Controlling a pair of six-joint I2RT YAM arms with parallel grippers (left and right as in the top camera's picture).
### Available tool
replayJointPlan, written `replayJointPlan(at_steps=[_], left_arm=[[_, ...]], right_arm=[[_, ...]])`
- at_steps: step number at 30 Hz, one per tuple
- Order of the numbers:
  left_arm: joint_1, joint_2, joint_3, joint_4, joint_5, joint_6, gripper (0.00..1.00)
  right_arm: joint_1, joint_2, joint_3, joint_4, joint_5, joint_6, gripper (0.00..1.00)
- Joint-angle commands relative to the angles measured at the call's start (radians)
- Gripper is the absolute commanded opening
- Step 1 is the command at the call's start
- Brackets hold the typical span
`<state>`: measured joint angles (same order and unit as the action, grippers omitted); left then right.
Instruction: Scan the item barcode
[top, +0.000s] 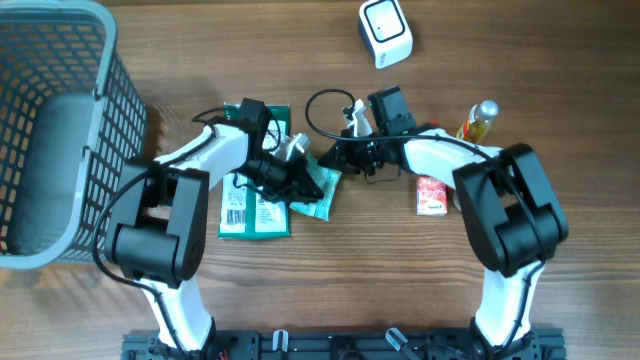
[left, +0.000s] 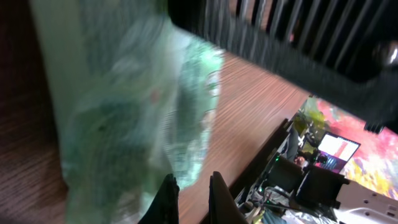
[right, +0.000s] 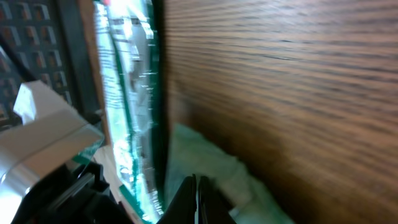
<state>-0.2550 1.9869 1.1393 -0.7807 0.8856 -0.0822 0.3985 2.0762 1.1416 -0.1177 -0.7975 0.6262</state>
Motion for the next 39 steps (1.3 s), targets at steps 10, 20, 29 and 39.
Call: replayJointPlan(at_steps=[10,20,29,39], left_arm=[[-0.002,0.058,-0.122,0.055,-0.289,-0.090,0.04],[0.019,-0.212,-0.065,-0.030,-0.283,-0.128,0.04],[0.018,-0.203,-0.075,-0.002,-0.378,-0.137,0.04],[-0.036,-0.143,-0.075,0.057,-0.436,-0.196,0.04]], right_arm=[[0.002,0.126,0.011,0.028,-0.005,-0.022,0.04],[-0.006,0.041,0.017,0.070,-0.130,-0.022,0.04],[0.018,-0.195,0.015,-0.221,-0.042,-0.051,0.04],[0.091,-0.169,-0.036,-0.264,0.267,0.005,0.04]])
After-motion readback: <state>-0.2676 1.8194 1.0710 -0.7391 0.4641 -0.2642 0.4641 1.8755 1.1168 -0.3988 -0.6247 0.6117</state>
